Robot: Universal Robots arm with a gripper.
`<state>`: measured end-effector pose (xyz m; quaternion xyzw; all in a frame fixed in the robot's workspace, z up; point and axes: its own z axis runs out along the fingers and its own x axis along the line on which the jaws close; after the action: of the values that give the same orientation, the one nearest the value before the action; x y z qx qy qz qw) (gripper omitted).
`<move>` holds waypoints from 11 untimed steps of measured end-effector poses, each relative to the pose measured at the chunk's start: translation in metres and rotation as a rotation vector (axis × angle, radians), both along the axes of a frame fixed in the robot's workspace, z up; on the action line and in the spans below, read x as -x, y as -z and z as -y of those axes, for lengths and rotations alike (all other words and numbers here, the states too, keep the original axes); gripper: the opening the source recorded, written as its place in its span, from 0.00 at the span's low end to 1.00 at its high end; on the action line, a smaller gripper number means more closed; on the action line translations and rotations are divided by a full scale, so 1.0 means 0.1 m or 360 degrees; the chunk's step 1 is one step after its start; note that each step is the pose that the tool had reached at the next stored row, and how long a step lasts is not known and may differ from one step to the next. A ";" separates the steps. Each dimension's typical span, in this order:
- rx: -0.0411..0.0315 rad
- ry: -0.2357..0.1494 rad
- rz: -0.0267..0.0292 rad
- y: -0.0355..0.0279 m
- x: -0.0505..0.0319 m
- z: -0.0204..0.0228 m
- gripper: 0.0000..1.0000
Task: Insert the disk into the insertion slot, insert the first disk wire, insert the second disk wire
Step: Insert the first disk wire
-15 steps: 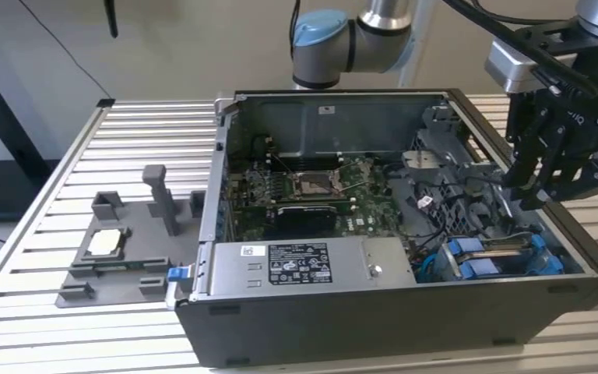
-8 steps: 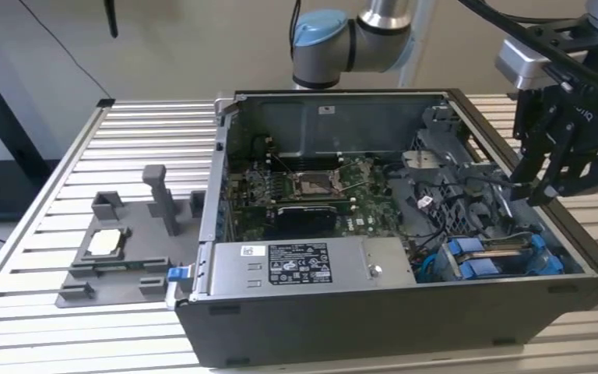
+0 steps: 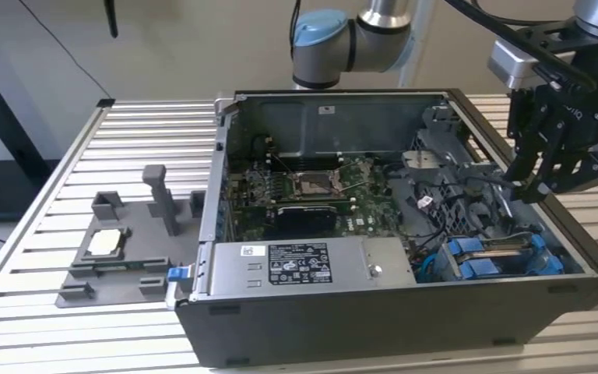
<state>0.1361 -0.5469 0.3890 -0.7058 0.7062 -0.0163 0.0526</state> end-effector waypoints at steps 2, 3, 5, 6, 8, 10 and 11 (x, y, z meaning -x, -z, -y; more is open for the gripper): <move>0.0001 0.0000 0.00000 0.005 0.000 0.000 0.41; 0.0002 0.0000 0.00000 0.005 0.000 0.000 0.41; 0.0002 0.0000 0.00000 0.005 0.000 0.000 0.41; 0.0002 0.0000 0.00000 0.005 0.000 0.000 0.41; 0.0002 0.0000 0.00000 0.005 0.000 0.000 0.41; 0.0002 0.0000 0.00000 0.005 0.000 0.000 0.39; 0.0002 0.0000 0.00000 0.005 0.000 0.000 0.32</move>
<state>0.1361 -0.5469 0.3885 -0.7060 0.7061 -0.0167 0.0522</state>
